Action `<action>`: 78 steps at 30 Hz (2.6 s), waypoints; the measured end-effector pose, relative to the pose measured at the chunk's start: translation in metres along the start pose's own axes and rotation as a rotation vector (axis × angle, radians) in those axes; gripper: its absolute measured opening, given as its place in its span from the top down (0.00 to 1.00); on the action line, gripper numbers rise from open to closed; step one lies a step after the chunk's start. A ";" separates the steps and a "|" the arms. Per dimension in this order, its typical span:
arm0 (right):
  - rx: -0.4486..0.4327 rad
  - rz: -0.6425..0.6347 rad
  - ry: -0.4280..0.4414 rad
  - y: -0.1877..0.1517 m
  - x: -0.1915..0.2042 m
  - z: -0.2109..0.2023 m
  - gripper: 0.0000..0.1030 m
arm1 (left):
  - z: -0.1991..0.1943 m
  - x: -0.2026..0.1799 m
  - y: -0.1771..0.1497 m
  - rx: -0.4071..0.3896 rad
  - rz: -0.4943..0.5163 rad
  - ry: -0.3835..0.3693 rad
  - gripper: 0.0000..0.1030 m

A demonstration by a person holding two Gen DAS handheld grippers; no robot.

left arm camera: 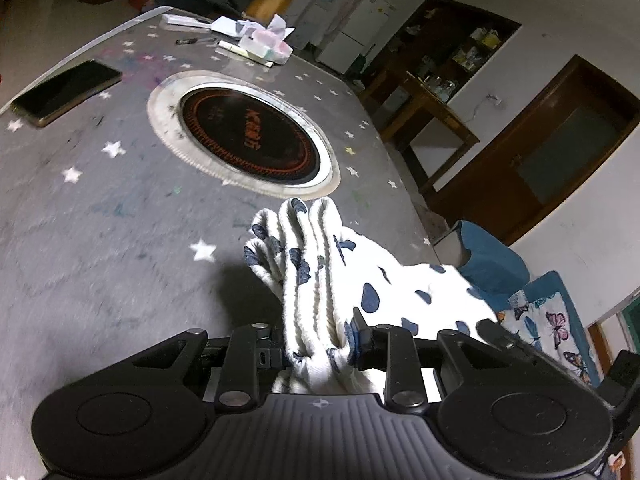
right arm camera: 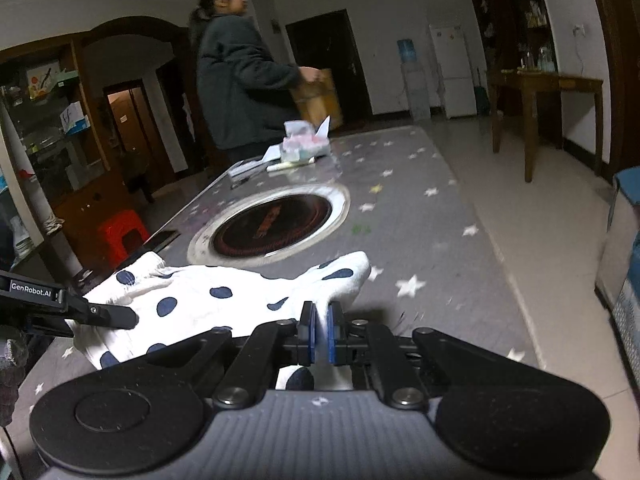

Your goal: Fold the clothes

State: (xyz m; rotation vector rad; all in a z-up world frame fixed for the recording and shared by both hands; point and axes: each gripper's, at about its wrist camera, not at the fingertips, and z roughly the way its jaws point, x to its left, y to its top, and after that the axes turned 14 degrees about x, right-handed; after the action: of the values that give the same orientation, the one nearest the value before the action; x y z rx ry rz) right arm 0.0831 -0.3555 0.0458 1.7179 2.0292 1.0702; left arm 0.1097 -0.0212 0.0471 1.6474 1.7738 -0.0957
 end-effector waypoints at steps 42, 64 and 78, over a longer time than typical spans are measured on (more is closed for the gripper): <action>0.085 0.087 -0.169 0.014 -0.069 0.044 0.95 | 0.104 -0.032 0.036 0.137 0.103 0.052 0.69; 0.101 0.068 -0.134 0.037 -0.061 0.073 0.90 | 0.098 -0.037 0.067 0.038 0.104 0.128 0.46; 0.152 0.095 -0.133 0.040 -0.077 0.104 0.84 | 0.119 -0.030 0.073 0.068 0.104 0.166 0.46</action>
State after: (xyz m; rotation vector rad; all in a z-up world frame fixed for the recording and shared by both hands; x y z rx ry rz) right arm 0.1980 -0.3893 -0.0177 1.9224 2.0096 0.8227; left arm 0.2249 -0.0922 0.0023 1.8387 1.8204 0.0298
